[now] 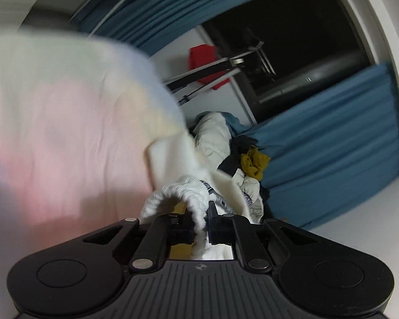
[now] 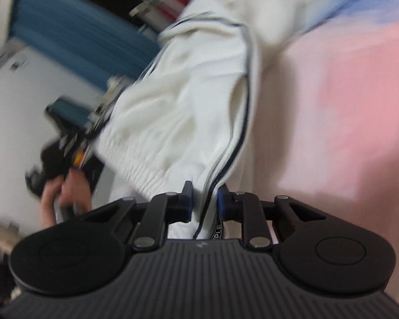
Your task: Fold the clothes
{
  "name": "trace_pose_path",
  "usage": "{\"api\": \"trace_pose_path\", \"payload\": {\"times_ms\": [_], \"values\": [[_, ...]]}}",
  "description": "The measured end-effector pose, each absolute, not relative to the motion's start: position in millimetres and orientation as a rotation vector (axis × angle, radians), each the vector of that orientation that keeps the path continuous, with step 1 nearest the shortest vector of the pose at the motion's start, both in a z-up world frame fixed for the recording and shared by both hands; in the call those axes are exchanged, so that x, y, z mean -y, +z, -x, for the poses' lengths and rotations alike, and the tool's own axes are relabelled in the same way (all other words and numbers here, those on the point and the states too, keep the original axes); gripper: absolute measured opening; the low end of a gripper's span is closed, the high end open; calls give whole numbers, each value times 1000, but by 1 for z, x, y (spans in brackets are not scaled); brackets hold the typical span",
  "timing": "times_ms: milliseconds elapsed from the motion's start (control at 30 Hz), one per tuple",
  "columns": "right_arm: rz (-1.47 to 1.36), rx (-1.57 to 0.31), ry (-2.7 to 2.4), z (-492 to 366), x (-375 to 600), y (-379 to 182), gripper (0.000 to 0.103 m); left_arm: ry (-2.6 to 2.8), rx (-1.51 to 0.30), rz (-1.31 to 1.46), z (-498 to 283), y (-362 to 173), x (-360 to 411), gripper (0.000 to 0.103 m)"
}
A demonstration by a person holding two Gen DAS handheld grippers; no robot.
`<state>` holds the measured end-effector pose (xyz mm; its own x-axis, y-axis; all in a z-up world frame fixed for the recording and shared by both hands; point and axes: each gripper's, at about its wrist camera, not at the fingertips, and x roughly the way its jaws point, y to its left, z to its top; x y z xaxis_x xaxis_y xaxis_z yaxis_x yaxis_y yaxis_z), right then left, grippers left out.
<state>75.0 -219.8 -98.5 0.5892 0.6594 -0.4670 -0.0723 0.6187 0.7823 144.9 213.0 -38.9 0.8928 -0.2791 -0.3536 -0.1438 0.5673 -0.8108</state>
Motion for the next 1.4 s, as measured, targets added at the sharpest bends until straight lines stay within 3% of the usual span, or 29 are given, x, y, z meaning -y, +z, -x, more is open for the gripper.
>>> {"api": "trace_pose_path", "payload": {"times_ms": [200,333,467,567,700,867,933,1000,1100,1133,1167,1233,1400], "values": [[-835,-880,705,-80,131,-74,18,-24,-419,785,-163,49,-268,9],[-784,-900,868,-94,50,-59,18,61,-403,678,-185,78,-314,9],[-708,-932,994,-111,-28,-60,18,164,-448,619,-214,58,-366,10],[-637,-1003,1010,-125,-73,-81,18,216,-539,617,-230,11,-405,11],[-565,-1089,1014,-139,-101,-104,18,238,-624,644,-242,-48,-433,17],[-562,-1139,1038,-146,-99,-97,20,206,-654,632,-242,-66,-445,24],[-556,-1146,1030,-154,-92,-94,20,199,-654,612,-233,-62,-441,31],[-539,-1161,1004,-158,-85,-93,22,185,-658,572,-224,-55,-437,48],[-500,-1150,968,-154,-70,-87,32,187,-641,549,-196,-43,-429,62],[-480,-1140,945,-150,-64,-84,42,183,-637,542,-185,-38,-425,65],[-459,-1135,921,-147,-59,-79,61,181,-634,526,-175,-33,-420,70],[-411,-1110,879,-138,-47,-72,86,187,-634,473,-155,-21,-408,74],[-298,-1014,821,-107,-3,-59,84,180,-628,353,-104,8,-360,74]]}}
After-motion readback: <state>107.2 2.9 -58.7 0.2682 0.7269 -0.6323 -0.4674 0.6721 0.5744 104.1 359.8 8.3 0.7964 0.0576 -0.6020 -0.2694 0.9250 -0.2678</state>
